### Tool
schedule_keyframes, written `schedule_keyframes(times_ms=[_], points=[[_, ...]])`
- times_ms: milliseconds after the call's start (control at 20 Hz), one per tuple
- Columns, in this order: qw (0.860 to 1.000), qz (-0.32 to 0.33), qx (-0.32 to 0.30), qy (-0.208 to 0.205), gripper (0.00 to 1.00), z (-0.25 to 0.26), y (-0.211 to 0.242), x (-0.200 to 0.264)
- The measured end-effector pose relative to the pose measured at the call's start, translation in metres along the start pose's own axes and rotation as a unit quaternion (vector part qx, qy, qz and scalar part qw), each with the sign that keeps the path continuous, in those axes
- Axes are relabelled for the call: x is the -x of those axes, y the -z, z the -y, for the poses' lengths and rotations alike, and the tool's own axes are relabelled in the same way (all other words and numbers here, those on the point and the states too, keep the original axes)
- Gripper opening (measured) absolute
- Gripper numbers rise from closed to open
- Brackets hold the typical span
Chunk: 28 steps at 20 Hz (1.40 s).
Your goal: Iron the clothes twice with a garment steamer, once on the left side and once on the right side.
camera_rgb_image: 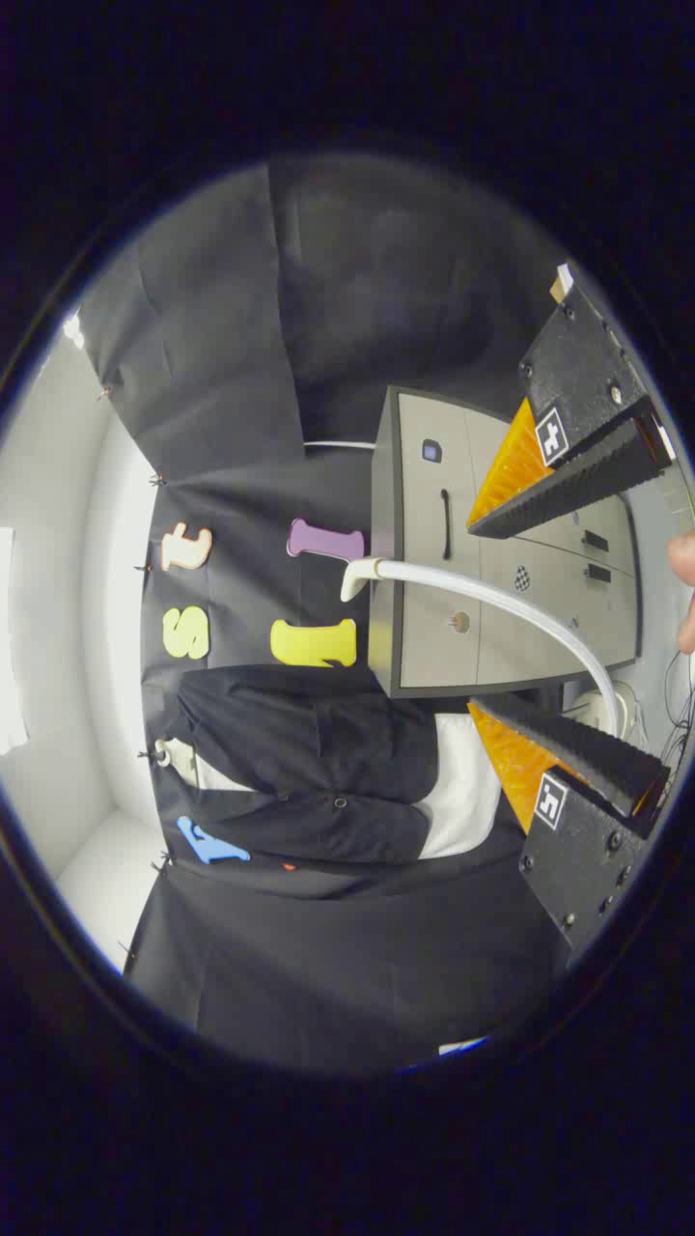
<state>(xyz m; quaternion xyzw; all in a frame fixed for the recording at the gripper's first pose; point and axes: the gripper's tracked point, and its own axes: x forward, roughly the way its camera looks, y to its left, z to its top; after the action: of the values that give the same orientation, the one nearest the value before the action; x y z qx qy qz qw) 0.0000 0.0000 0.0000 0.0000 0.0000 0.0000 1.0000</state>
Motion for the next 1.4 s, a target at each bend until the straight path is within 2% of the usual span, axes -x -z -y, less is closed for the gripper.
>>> schedule_keyframes(times_ms=[250,500,1150,1400], points=[[1.0,-0.002,-0.01,-0.022,1.0,0.011,0.003,-0.015],[1.0,0.002,-0.012,-0.023,1.0,0.027,0.0,-0.02],[1.0,-0.014,0.0,-0.006,1.0,0.026,0.004,-0.036],[0.999,-0.031,-0.002,0.016,1.0,0.018,0.002,-0.05]])
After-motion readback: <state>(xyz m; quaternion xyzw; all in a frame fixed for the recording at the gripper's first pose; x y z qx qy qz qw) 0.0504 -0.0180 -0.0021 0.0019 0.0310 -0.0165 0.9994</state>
